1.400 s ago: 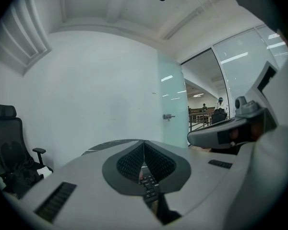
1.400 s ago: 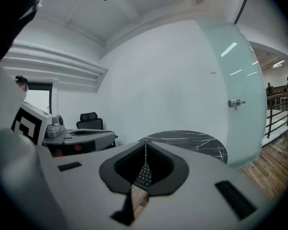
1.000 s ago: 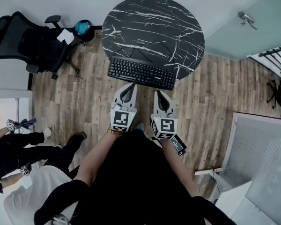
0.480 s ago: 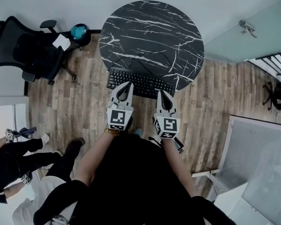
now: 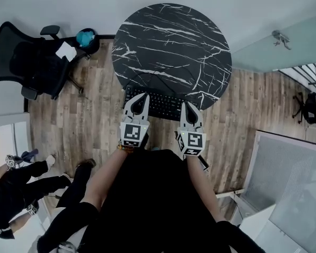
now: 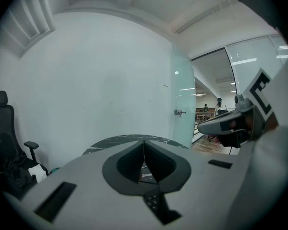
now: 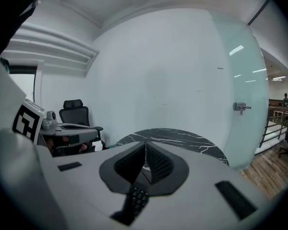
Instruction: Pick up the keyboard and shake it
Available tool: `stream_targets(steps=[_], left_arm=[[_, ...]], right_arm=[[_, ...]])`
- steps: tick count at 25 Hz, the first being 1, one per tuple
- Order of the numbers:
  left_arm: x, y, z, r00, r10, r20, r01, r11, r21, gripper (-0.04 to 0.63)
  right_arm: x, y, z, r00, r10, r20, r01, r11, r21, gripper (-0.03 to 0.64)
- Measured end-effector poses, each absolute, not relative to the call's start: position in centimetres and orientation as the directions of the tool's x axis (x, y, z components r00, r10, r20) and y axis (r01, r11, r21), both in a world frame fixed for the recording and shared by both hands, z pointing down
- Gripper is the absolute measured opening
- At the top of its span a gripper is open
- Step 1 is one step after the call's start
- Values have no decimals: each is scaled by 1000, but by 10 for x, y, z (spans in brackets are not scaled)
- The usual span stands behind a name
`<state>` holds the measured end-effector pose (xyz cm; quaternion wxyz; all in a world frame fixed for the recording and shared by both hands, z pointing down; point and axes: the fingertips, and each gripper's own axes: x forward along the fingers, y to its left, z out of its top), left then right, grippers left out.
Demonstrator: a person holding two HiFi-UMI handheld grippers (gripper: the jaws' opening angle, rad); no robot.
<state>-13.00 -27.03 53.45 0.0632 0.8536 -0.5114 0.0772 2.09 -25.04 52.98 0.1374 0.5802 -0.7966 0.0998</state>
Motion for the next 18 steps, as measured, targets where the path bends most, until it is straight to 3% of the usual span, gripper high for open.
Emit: stream_targets(steps=[12, 18], left_arm=[[-125, -301, 545, 494, -843, 215, -861, -509, -19, 15], [-135, -294, 579, 476, -827, 298, -871, -490, 33, 15]], right_arm=[[25, -280, 540, -285, -904, 318, -956, 292, -26, 31], [41, -281, 558, -289, -895, 339, -955, 295, -34, 31]])
